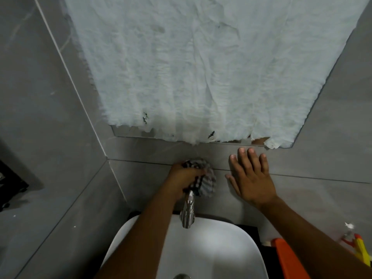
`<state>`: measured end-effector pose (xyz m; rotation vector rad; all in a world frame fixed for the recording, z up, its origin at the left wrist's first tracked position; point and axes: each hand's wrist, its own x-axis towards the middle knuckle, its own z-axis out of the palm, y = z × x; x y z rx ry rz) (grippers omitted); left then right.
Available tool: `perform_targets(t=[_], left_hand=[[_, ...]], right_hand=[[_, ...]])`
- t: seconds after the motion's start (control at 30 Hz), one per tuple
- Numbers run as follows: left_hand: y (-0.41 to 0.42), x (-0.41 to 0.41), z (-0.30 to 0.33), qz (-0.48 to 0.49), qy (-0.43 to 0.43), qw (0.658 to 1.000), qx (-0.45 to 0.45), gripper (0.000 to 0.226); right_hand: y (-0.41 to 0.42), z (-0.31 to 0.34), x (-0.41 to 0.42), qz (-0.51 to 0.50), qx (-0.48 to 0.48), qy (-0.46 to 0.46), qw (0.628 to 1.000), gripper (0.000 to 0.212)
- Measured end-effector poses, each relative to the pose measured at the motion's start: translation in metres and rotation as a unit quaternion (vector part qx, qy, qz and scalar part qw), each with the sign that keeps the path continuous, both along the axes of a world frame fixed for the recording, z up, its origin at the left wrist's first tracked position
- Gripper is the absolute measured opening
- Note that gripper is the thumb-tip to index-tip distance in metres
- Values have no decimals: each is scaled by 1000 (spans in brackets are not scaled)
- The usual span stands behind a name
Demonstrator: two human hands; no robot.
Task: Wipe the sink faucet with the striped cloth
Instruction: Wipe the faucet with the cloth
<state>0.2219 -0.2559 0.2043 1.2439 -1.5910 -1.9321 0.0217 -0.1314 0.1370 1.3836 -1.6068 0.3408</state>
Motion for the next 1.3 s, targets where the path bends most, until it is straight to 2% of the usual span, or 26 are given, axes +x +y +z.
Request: perform_targets(t=[0.03,0.07,0.1,0.13,0.17,0.2,0.23,0.27,0.3,0.33,0.4,0.47,0.53,0.57,0.6,0.63,0.67,0.7,0.77,0.9,0.97,1.0,1.07,1.13,1.2,1.3], left_hand=[[-1,9,3,-36,88,982,160,21],[-2,16,5,-53,147,955,254,15],[-1,19,8,-64,159,946,273,14],[3,18,11,-60,124,967,214,16],[10,17,10,-48,43,994,84,26],[22,18,8,-33,-68,994,-77,44],[34,20,0,-15,-167,959,-228,59],[48,25,-11,10,-211,917,-338,64],[64,33,-24,39,-175,904,-388,61],[79,43,-37,70,-98,921,-371,57],[94,63,-61,137,45,956,-254,52],[91,79,-74,152,196,968,-19,52],[90,88,-79,74,368,895,240,70],[92,92,-78,45,396,868,296,79],[93,95,-77,29,390,873,291,81],[95,95,-77,35,345,909,230,75],[97,94,-75,61,275,951,124,66],[101,92,-72,98,197,976,1,60],[112,85,-61,144,72,971,-178,58],[99,53,-22,103,-48,948,-298,51],[65,30,0,77,-121,956,-257,56],[45,21,5,72,-102,976,-180,55],[15,14,12,31,22,998,53,31],[6,19,5,-16,97,975,198,21],[14,29,-7,-13,116,970,213,33],[30,47,-19,-11,73,992,101,51]], right_hand=[[0,0,-1,0,1,1,1000,76],[0,-1,0,-1,4,0,1000,76],[0,-2,1,-2,8,-3,1000,76],[0,-2,1,-3,10,-7,1000,76],[-1,-2,1,-4,9,-9,1000,76],[-1,-2,1,-3,9,-11,1000,76],[0,-2,2,-2,11,-13,1000,76],[0,-2,2,-4,16,-14,1000,77],[0,-2,2,-5,20,-17,1000,77],[0,-2,3,-6,23,-20,1000,77],[0,-2,6,-5,21,-31,999,77],[1,-1,9,-7,22,-46,999,78],[3,0,11,-4,29,-52,998,78],[4,0,11,-4,30,-50,998,79],[4,0,10,-4,30,-48,998,80],[4,0,10,-2,27,-47,999,81],[3,-1,10,-1,25,-46,999,81],[3,-1,10,-1,24,-45,999,81],[3,-2,9,-5,26,-43,999,82],[2,-4,8,-1,21,-40,999,81],[2,-4,8,-4,23,-38,999,81],[2,-4,8,-6,27,-39,999,80],[3,-3,8,-5,34,-40,999,79],[3,0,8,-9,35,-42,998,78],[6,2,13,-12,39,-57,998,78],[9,5,23,-17,56,-101,993,80]])
